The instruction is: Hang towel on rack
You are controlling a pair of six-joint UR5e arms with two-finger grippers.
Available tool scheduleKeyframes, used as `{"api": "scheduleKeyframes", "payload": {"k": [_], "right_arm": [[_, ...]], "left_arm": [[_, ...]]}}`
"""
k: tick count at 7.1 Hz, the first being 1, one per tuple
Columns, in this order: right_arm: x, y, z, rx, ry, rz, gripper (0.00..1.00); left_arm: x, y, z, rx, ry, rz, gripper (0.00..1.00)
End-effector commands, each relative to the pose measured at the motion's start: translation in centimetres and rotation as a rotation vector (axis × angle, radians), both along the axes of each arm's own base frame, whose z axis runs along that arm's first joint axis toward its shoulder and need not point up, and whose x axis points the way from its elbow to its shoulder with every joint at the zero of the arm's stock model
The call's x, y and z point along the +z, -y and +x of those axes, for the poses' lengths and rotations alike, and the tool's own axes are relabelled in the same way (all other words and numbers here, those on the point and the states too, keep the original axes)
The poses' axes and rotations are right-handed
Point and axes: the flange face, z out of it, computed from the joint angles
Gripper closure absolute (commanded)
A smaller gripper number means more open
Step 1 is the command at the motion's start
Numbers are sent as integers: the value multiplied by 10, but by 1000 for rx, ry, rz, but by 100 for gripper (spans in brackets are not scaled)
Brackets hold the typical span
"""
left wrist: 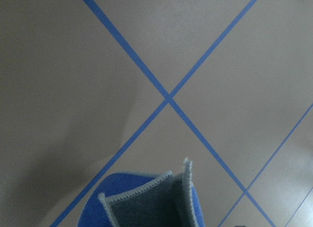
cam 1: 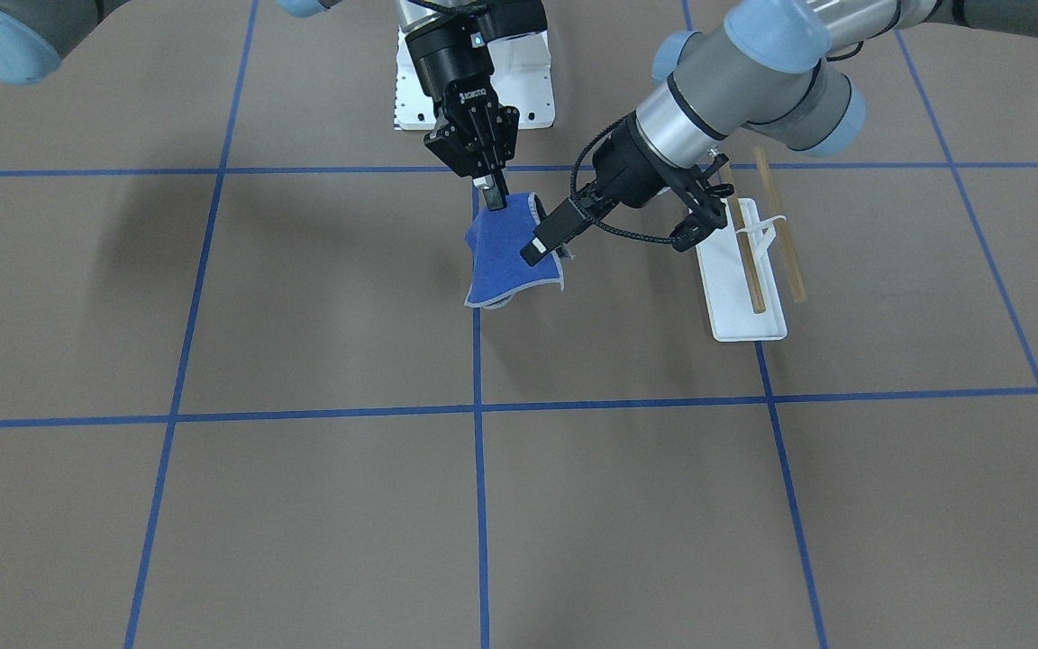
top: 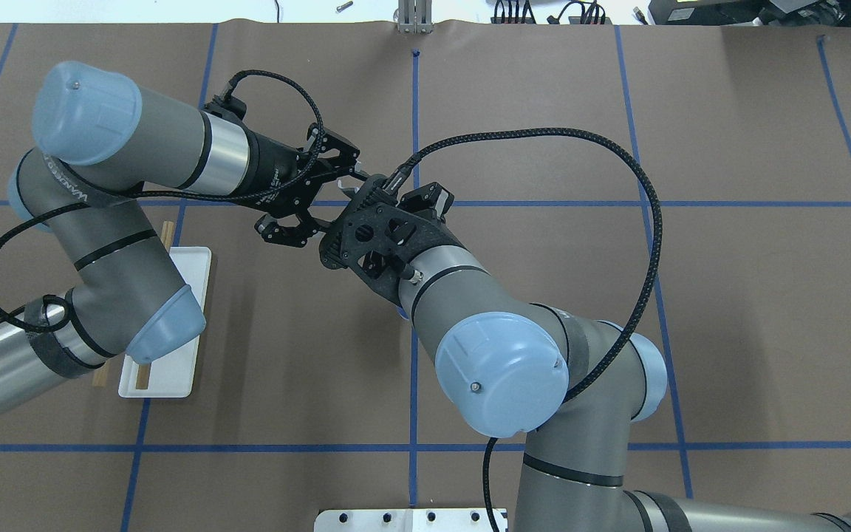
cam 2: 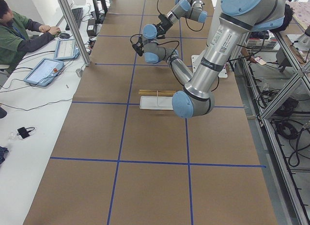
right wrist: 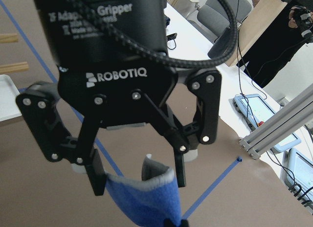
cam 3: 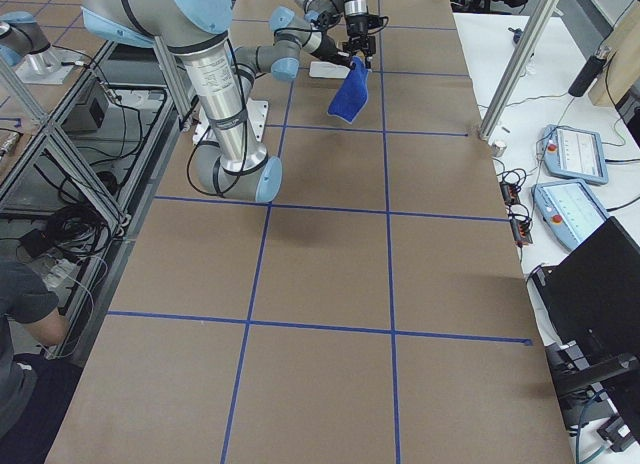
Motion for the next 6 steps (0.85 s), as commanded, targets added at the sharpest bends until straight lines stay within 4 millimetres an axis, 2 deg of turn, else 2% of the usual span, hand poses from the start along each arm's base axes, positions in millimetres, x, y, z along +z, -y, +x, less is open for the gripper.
{"api": "scheduleKeyframes", "payload": {"k": [1, 4, 5, 6], "right_arm": [[3, 0, 0, 0, -3, -1, 100], [3, -1, 1, -3, 5, -4, 100], [1, 0, 2, -3, 24, -16, 51], [-3, -2, 6, 29, 165, -135, 1]], "left_arm": [[2, -3, -3, -8, -29, 21, 100], [2, -2, -3, -11, -28, 24, 100], [2, -2, -3, -11, -27, 23, 100], [2, -1, -4, -12, -27, 23, 100]]}}
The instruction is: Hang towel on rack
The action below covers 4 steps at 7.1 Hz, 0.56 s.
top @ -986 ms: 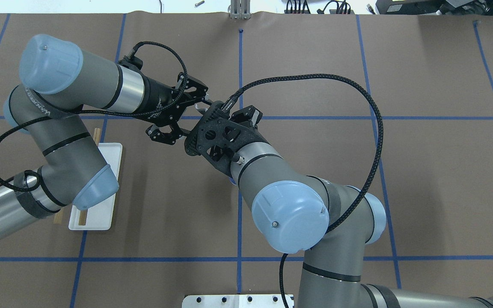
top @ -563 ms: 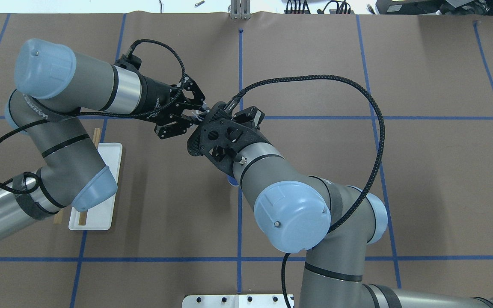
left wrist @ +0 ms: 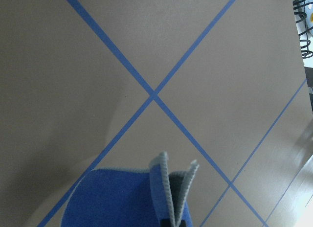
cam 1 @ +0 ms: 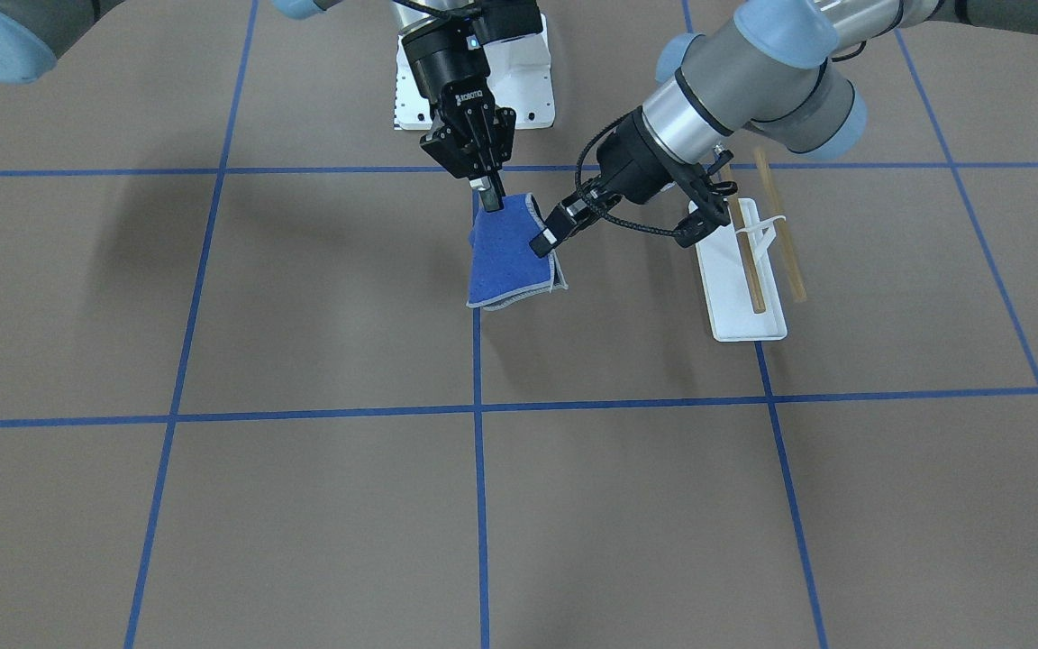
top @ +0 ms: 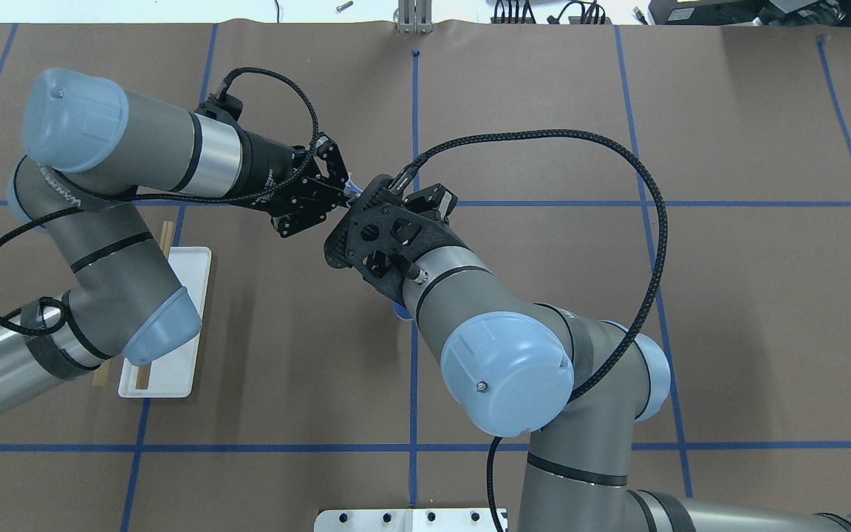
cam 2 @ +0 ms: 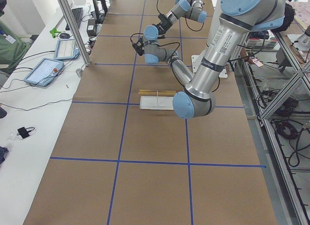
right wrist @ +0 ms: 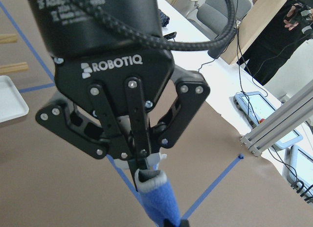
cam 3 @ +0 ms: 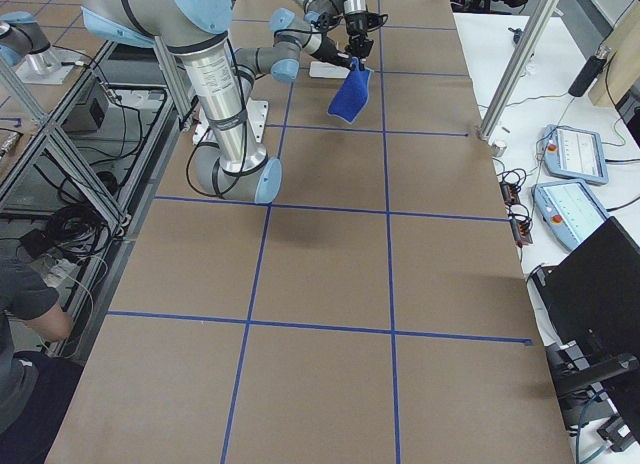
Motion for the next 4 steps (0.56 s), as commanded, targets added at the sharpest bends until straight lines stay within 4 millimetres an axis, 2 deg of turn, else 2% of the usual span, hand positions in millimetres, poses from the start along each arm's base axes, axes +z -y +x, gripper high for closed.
{"api": "scheduleKeyframes", "payload": {"k": [1, 2, 3, 4], "right_arm": [[-1, 1, 5, -61, 187, -211, 0], [1, 25, 25, -97, 201, -246, 0], [18, 48, 41, -113, 184, -284, 0], [37, 83, 73, -128, 175, -336, 0]], "left_arm": [[-3, 1, -4, -6, -5, 6, 100], [-10, 0, -14, -10, -17, 18, 100], [-4, 3, -28, -22, -9, 35, 100], [13, -9, -44, -15, 13, 86, 100]]}}
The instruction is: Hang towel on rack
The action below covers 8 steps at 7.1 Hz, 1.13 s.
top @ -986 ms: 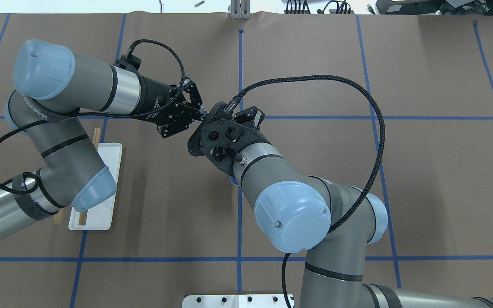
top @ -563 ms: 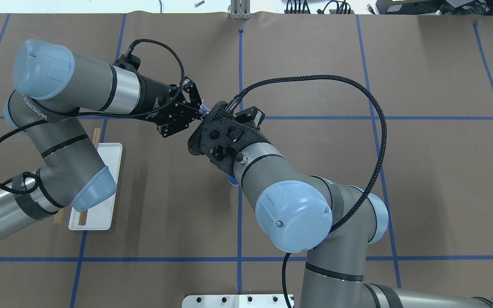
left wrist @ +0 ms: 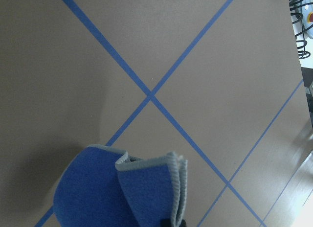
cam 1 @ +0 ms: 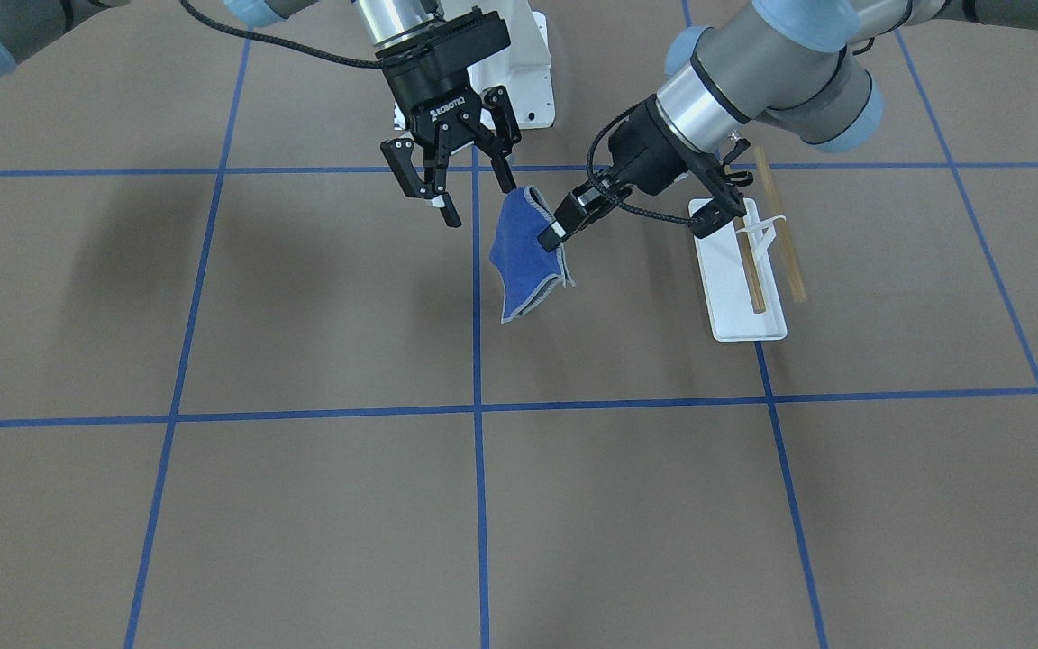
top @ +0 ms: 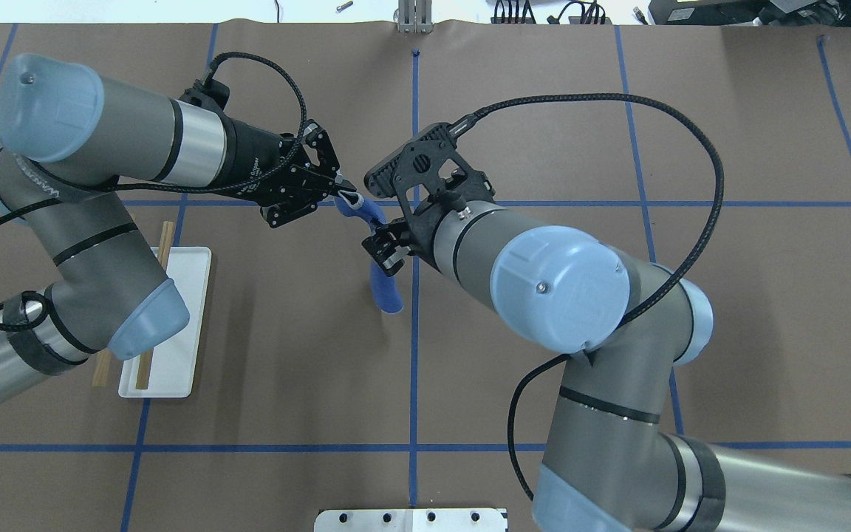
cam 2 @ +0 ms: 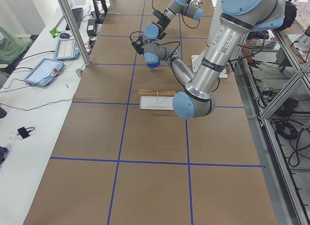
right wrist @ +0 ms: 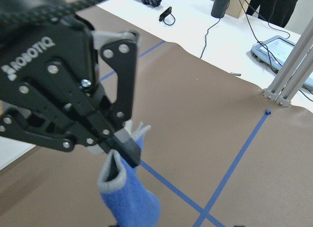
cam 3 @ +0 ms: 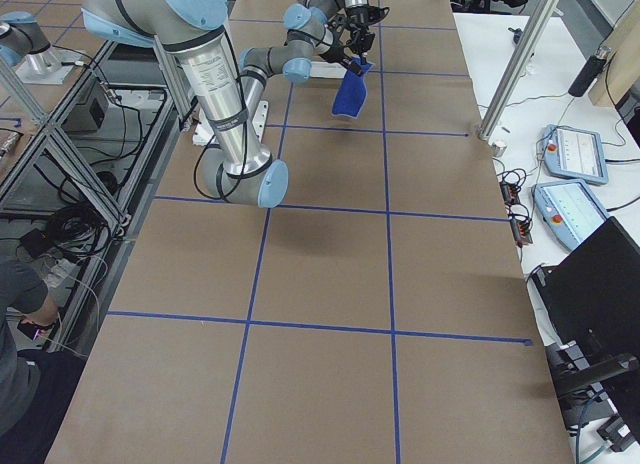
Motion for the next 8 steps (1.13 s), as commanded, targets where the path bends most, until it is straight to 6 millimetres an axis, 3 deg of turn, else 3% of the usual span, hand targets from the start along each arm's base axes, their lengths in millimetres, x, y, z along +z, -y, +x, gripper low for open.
{"api": "scheduleKeyframes", "payload": {"k": [1, 3, 5, 7, 8], "right_arm": [[39, 64, 64, -56, -9, -115, 0], [82, 112, 100, -68, -44, -225, 0], [140, 178, 147, -50, -19, -465, 0], [194, 216, 176, 19, -59, -559, 0], [220, 220, 182, 29, -85, -590, 0]], "left_arm": [[27, -10, -30, 8, 40, 79, 100], [41, 3, -51, -26, 62, 74, 100], [92, -2, -69, -20, 150, 130, 100], [155, -5, -93, -14, 258, 165, 100], [182, -12, -103, -1, 302, 187, 100]]}}
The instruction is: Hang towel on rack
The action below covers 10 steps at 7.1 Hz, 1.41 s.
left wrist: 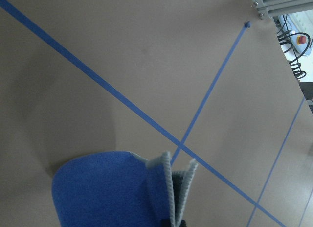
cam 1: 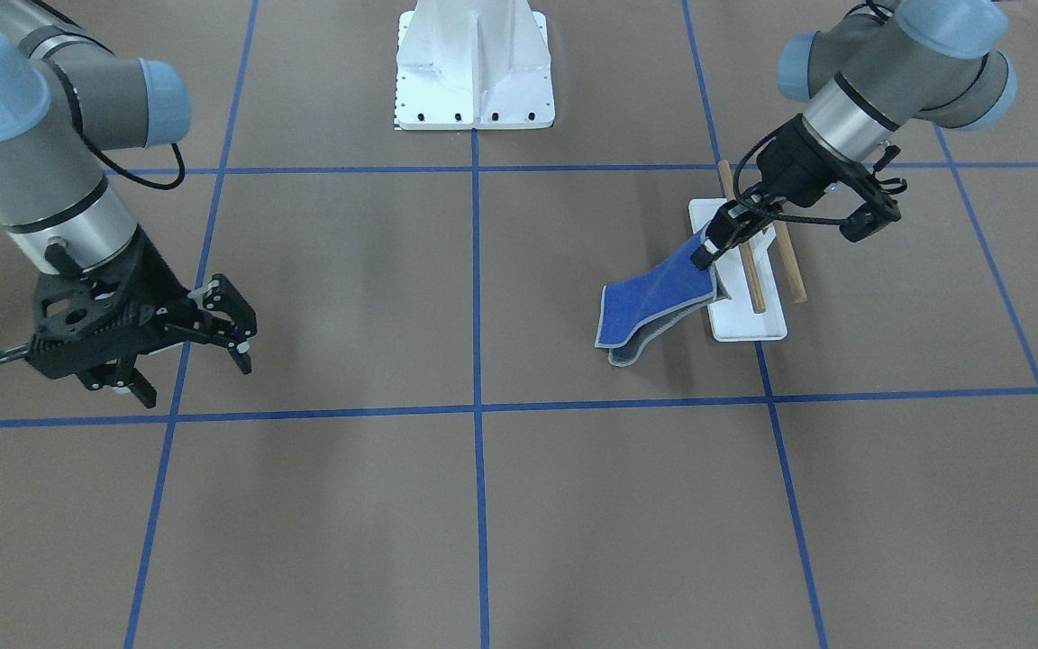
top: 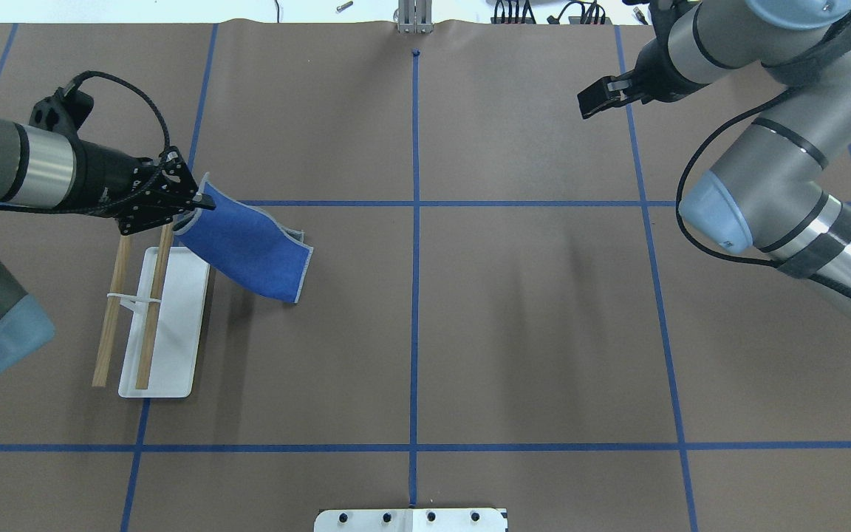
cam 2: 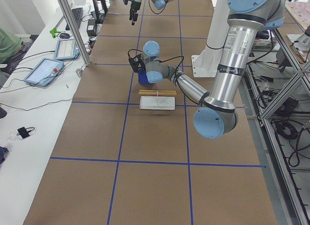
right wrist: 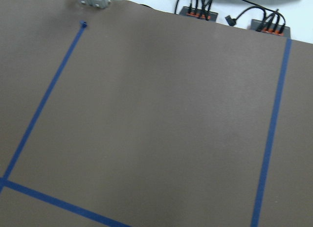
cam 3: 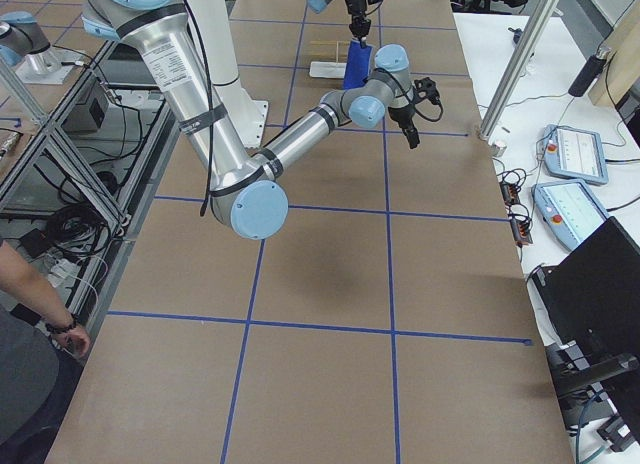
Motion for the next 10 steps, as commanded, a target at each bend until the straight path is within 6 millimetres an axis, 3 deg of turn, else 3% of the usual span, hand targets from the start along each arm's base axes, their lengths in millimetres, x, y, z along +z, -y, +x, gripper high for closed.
{"api": "scheduleKeyframes", "payload": {"k": [1, 3, 4, 5, 6, 7, 10], "right_arm": [[63, 22, 48, 18, -78, -43, 0], [136, 53, 109, -97, -157, -22, 0], [170, 58, 134, -135, -206, -6, 0], [192, 52, 153, -159, -232, 7, 0], [198, 49, 159, -165, -225, -1, 0], [208, 46, 161, -165, -228, -14, 0], [254, 22, 217, -189, -183, -50, 0]], "left_arm": [[53, -6, -30, 3, 93, 40, 100], [85, -14, -54, 25, 152, 111, 100], [92, -12, -73, 38, 147, 106, 100], [98, -12, -97, 47, 126, 91, 100], [107, -16, -114, 50, 106, 90, 100], [112, -18, -115, 48, 108, 86, 100], [131, -13, -113, 50, 122, 76, 100]]}}
